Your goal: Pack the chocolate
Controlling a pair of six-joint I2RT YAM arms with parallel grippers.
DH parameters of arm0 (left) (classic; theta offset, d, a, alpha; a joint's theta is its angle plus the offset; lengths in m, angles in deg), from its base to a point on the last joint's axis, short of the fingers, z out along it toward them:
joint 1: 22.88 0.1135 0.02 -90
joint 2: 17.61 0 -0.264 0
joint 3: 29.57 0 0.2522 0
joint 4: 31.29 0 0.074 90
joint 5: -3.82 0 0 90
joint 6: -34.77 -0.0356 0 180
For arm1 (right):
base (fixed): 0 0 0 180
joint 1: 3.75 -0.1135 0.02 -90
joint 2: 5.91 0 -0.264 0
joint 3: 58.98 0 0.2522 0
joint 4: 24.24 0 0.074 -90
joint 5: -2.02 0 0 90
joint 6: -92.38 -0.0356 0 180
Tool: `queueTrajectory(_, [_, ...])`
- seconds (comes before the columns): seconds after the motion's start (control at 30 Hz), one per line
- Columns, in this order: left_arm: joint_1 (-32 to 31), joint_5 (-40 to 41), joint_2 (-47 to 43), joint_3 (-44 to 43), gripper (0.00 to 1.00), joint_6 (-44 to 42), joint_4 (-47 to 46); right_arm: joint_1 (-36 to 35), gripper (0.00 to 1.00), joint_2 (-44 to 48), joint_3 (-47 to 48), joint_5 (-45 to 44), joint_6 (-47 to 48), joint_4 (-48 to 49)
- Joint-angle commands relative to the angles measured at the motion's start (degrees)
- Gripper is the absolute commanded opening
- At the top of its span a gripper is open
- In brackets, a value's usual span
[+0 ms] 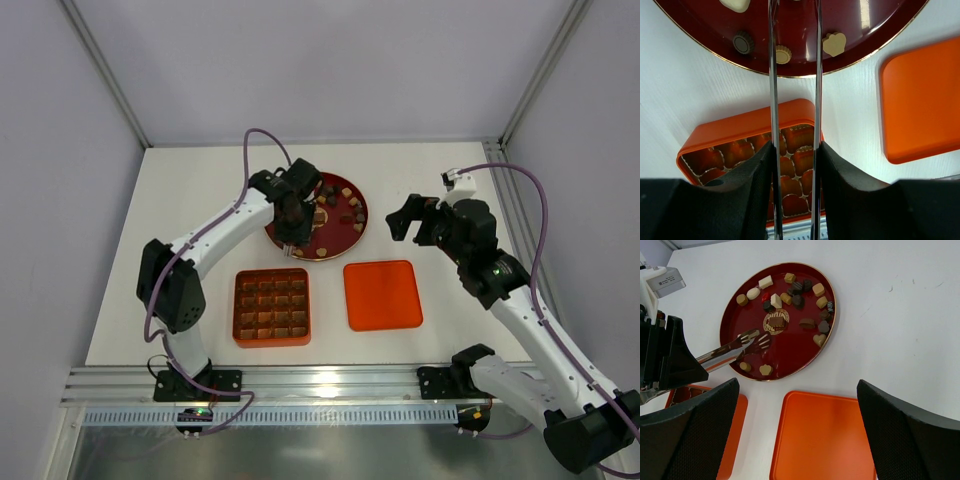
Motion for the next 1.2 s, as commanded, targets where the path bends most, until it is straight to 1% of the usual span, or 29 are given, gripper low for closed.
queueTrajectory(0.0, [-0.3,1.33,0.75,-2.81,0.4,-0.94,1.36,-0.31,1.0,1.01,-0.05,-0.02,0.82,1.5])
queueTrajectory(0.4, [-0.83,1.68,1.02,-4.13,0.39,-1.2,3.03,-0.31,1.0,1.01,0.21,0.16,0.91,1.59])
queueTrajectory(0.5, [-1.0,2.04,0.93,-4.31,0.38,-1.47,3.21,-0.31,1.0,0.93,0.3,0.24,0.82,1.68])
queueTrajectory(0.57, [-1.0,2.04,1.1,-4.57,0.35,-1.55,3.39,-0.22,1.0,0.75,0.21,0.33,0.82,1.68])
queueTrajectory(0.7, [-1.0,2.91,1.81,-5.53,0.34,-2.17,4.0,-0.22,1.0,0.58,0.21,0.42,0.82,1.76])
queueTrajectory(0.83, [-1.0,3.0,2.6,-6.68,0.35,-2.7,4.61,-0.31,1.0,0.75,0.3,0.25,0.91,1.76])
queueTrajectory(0.87, [-1.0,3.09,2.6,-6.86,0.38,-2.7,4.79,-0.31,1.0,0.75,0.3,0.33,0.82,1.76])
queueTrajectory(0.93, [-1.0,3.09,2.77,-7.12,0.39,-2.7,4.88,-0.31,1.0,0.75,0.21,0.24,0.82,1.85])
queueTrajectory(1.17, [-1.0,2.92,3.48,-7.56,0.39,-2.87,5.32,-0.22,1.0,0.93,0.03,0.16,0.65,1.76])
